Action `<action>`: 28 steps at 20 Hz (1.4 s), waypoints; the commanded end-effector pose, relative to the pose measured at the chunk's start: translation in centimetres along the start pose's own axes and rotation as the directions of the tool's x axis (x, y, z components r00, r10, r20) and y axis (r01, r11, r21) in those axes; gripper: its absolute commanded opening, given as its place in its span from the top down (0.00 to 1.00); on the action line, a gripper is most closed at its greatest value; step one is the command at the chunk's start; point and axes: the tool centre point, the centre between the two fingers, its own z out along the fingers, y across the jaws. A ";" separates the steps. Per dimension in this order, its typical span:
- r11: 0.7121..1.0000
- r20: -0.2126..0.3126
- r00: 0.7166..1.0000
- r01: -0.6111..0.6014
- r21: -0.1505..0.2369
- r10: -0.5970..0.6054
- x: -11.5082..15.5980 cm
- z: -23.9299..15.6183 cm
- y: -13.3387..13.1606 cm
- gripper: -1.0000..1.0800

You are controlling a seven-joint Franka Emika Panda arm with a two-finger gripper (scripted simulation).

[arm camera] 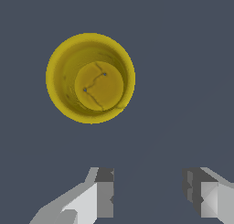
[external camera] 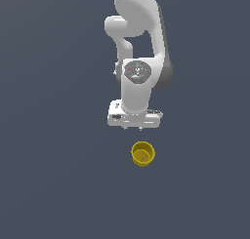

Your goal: Pick up the object and move it to a goal position.

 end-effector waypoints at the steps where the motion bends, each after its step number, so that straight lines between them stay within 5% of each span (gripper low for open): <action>1: 0.999 0.002 0.999 -0.039 -0.004 0.039 0.5 0.1 -0.1 0.38; 14: 0.944 -0.005 0.945 -0.326 -0.047 0.327 4.3 1.3 -1.0 0.38; 28: 0.787 -0.056 0.793 -0.609 -0.096 0.607 7.9 2.7 -2.5 0.38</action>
